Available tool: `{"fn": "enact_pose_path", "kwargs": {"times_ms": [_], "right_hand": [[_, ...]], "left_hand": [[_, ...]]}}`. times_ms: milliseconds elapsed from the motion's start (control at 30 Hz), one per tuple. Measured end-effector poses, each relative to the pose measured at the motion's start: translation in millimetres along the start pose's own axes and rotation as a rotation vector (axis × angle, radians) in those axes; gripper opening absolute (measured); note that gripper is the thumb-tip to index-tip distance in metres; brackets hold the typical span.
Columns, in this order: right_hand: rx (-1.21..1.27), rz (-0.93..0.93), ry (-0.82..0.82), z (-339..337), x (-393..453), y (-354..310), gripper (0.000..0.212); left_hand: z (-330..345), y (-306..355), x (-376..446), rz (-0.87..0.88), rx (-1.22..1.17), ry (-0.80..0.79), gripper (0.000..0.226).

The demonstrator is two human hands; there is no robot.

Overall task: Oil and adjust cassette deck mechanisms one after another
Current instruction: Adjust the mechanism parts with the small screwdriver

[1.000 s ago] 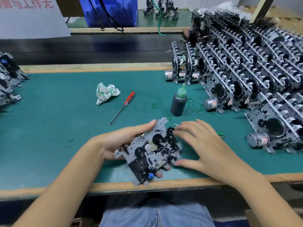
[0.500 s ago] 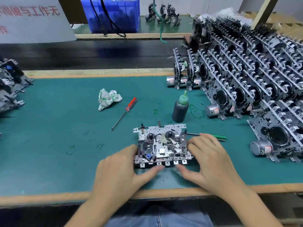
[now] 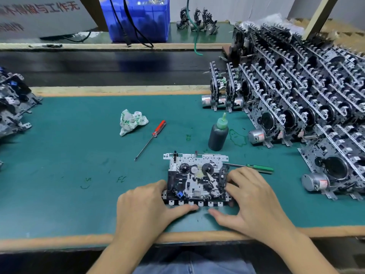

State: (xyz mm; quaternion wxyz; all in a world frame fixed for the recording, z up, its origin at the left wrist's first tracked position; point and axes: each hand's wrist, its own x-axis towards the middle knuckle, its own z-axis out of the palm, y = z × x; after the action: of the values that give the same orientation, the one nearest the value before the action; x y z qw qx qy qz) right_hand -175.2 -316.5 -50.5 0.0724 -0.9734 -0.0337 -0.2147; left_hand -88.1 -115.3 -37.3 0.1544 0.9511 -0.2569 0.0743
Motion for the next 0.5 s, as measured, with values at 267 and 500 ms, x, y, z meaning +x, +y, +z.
{"fn": "enact_pose_path", "kwargs": {"times_ms": [267, 500], "right_hand": [[0.062, 0.022, -0.005, -0.5, 0.5, -1.4, 0.045], [-0.035, 0.024, 0.030, 3.2, 0.8, 2.0, 0.047]], "left_hand": [[1.4, -0.6, -3.2, 0.055, -0.083, 0.019, 0.060], [2.1, -13.4, 0.1, 0.233, -0.164, 0.009, 0.066]]}}
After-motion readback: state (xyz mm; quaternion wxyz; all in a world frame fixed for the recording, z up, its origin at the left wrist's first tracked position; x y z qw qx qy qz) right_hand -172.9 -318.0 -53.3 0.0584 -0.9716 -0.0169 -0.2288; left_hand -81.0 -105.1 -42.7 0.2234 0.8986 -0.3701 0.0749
